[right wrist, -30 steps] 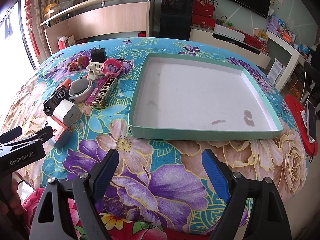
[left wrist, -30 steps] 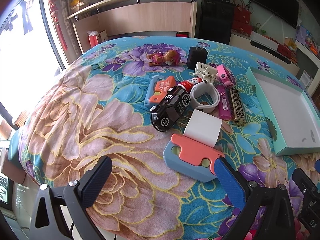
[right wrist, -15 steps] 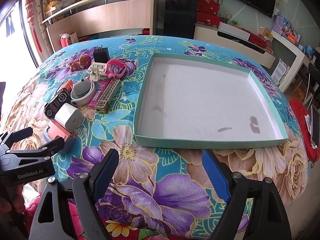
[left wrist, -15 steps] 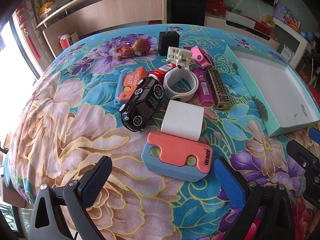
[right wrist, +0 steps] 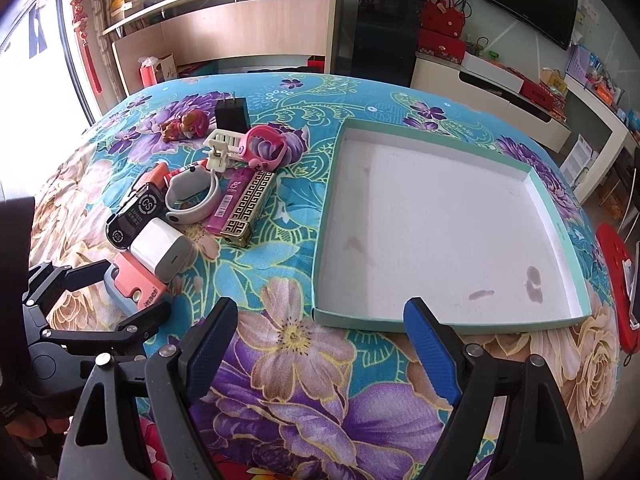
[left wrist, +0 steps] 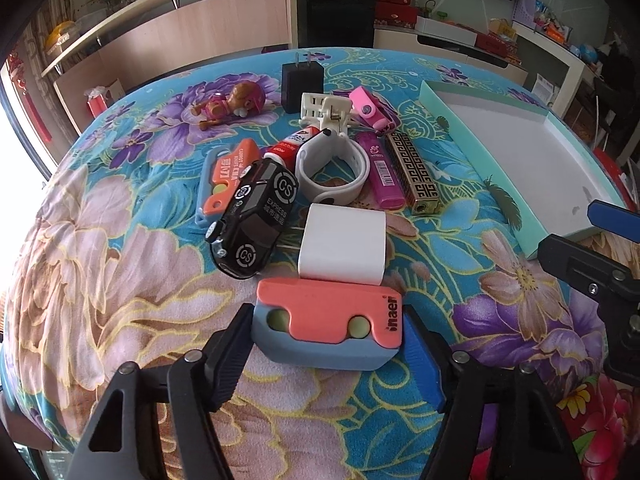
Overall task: Organize rigid objects
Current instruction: 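Grasp the orange-and-blue block with the left tool while the right tool grasps the white charger cube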
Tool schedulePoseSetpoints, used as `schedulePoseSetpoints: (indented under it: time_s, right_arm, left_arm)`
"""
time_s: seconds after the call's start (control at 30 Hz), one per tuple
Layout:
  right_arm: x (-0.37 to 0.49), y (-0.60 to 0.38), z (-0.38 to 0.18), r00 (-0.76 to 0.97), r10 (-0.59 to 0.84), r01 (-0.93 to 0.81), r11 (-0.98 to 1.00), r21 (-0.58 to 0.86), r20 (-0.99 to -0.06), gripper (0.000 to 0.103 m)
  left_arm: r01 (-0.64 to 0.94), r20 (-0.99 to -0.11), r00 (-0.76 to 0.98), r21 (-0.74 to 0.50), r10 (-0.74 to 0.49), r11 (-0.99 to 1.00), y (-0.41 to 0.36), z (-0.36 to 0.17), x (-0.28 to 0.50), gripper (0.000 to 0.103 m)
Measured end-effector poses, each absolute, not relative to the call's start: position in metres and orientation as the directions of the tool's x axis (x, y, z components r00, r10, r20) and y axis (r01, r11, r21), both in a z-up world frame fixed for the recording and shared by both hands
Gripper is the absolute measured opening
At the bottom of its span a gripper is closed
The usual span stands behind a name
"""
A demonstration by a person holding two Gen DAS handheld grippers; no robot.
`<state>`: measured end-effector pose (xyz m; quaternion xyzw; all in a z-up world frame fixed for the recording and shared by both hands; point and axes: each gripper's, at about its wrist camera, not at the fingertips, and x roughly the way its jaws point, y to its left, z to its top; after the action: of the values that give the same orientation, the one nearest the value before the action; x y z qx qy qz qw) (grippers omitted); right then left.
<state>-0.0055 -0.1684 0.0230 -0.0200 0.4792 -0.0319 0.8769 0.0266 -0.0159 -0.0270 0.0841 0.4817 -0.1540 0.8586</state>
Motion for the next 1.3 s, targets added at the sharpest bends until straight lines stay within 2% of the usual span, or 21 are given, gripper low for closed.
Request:
schedulePoseSetpoints:
  time_s: [0.23, 0.7, 1.3]
  right_arm:
    - [0.011, -0.14, 0.022, 0.541, -0.017, -0.045, 0.998, -0.049, -0.841, 0.086]
    - [0.04, -0.093, -0.005, 0.493, 0.132, -0.172, 0.984, 0.053, -0.86, 0.086]
    - [0.059, -0.066, -0.025, 0.472, 0.18, -0.211, 0.974, 0.088, -0.863, 0.085]
  left_arm:
    - [0.317, -0.834, 0.521, -0.01, -0.183, 0.948, 0.004, -0.022, 0.026, 0.074]
    - [0.129, -0.817, 0.569, -0.027, -0.096, 0.991, 0.08, -0.019, 0.042, 0.074]
    - [0.094, -0.82, 0.565, -0.045, -0.091, 0.995, 0.091, -0.022, 0.047, 0.074]
